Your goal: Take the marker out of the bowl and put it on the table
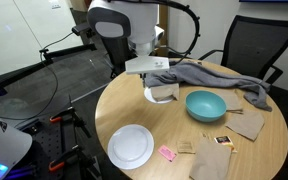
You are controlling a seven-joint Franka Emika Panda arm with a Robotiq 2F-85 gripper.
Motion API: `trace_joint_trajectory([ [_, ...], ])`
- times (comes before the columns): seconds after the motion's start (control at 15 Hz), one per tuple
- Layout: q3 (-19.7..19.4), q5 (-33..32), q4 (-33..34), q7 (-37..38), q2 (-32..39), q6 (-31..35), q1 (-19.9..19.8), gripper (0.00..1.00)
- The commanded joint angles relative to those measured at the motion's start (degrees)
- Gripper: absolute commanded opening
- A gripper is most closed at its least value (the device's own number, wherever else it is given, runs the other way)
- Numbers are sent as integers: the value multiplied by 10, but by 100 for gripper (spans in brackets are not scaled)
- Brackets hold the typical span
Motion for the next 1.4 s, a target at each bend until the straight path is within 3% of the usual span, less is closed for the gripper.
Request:
trace_joint_trajectory([
  [0.0, -58, 5, -20, -9, -11, -18, 67, 3],
  [0.33, -87, 1, -10, -12, 30, 7, 118, 3],
  [0.93, -87, -27, 45, 9, 131, 28, 132, 3],
  [1.33, -85, -99, 99, 48, 209, 24, 125, 3],
])
